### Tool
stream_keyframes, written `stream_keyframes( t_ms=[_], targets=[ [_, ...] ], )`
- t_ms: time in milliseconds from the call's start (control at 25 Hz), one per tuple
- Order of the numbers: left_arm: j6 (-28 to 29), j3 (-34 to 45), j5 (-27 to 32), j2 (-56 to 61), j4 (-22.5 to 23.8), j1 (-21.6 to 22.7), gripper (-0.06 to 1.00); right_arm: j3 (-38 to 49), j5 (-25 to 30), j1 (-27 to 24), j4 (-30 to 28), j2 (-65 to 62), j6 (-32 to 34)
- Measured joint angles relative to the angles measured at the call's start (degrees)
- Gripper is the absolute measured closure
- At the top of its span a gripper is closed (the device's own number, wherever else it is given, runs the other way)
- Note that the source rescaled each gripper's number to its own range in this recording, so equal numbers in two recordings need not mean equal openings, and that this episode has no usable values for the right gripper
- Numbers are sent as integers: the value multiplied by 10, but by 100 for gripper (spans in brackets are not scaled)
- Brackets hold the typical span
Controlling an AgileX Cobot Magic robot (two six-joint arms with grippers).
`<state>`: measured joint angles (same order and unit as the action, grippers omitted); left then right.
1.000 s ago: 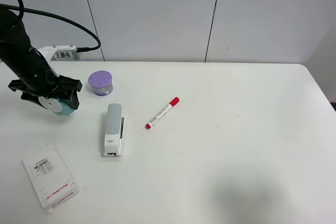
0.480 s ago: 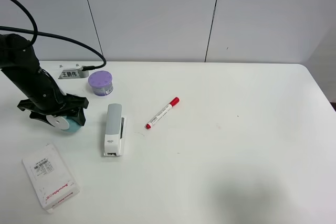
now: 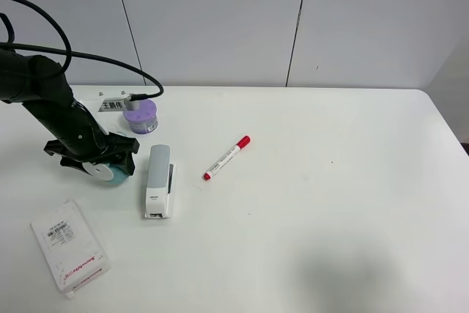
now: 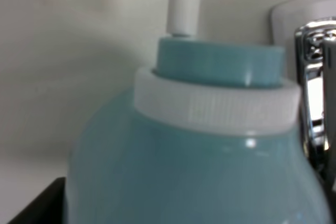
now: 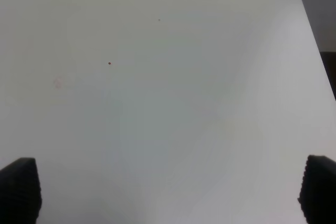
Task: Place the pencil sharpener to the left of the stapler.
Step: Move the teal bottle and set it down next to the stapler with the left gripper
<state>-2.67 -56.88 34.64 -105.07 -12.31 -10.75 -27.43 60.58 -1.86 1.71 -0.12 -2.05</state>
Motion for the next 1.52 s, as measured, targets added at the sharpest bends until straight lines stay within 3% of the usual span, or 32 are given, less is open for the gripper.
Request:
stream_keyframes(
  t_ms=[1520],
  targets=[
    [0, 0, -33, -47, 26, 4, 93, 0, 0, 0, 0, 0, 0]
  ],
)
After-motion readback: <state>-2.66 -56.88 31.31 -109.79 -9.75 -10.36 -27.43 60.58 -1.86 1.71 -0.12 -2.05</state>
